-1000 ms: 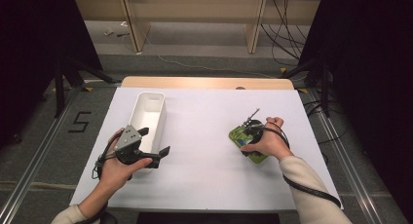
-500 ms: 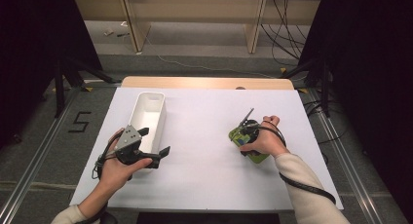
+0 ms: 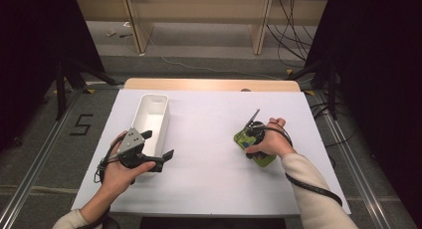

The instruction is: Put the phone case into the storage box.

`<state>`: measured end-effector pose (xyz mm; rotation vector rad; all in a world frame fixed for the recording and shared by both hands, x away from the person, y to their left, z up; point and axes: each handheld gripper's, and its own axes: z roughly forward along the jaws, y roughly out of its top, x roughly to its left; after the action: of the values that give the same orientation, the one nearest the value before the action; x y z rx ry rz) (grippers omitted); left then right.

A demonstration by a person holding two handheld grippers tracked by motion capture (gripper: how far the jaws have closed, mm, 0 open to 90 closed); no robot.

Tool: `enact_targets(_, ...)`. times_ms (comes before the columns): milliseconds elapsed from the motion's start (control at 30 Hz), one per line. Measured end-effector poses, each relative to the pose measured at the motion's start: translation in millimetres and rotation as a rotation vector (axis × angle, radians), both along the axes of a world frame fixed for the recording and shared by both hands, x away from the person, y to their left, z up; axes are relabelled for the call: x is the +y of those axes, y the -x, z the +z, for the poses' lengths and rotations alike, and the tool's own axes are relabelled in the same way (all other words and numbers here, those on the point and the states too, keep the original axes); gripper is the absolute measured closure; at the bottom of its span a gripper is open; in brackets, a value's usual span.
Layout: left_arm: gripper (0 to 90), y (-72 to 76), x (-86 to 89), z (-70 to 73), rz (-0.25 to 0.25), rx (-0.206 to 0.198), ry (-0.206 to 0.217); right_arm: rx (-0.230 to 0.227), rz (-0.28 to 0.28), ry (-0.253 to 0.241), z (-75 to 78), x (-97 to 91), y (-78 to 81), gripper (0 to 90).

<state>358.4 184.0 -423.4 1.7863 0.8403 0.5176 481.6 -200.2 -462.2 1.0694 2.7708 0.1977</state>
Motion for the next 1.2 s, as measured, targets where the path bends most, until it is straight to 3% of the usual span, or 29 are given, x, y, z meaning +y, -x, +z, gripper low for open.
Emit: enact_targets(1200, 0.0, -0.2, -0.2, -0.4, 0.001, 0.001, -0.002, 0.033, -0.035, -0.044, -0.6, -4.6, -1.2, 11.3)
